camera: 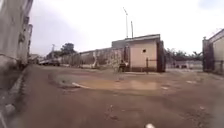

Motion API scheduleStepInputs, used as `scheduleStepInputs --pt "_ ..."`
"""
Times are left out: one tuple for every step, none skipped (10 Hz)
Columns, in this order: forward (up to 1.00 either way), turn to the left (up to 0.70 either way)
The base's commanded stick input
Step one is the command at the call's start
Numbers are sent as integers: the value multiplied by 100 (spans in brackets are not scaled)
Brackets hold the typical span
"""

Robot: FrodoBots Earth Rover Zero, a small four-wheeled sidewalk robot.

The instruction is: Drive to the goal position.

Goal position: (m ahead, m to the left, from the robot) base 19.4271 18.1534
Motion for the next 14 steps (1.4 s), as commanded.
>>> scheduleStepInputs --pt "0 70" --pt "0 70" --pt "0 70" --pt "0 70" --pt "0 70" --pt "0 70" --pt "0 70" --pt "0 70" --pt "0 70" --pt "0 70" --pt "0 70" --pt "0 70" --pt "0 70" --pt "0 65"
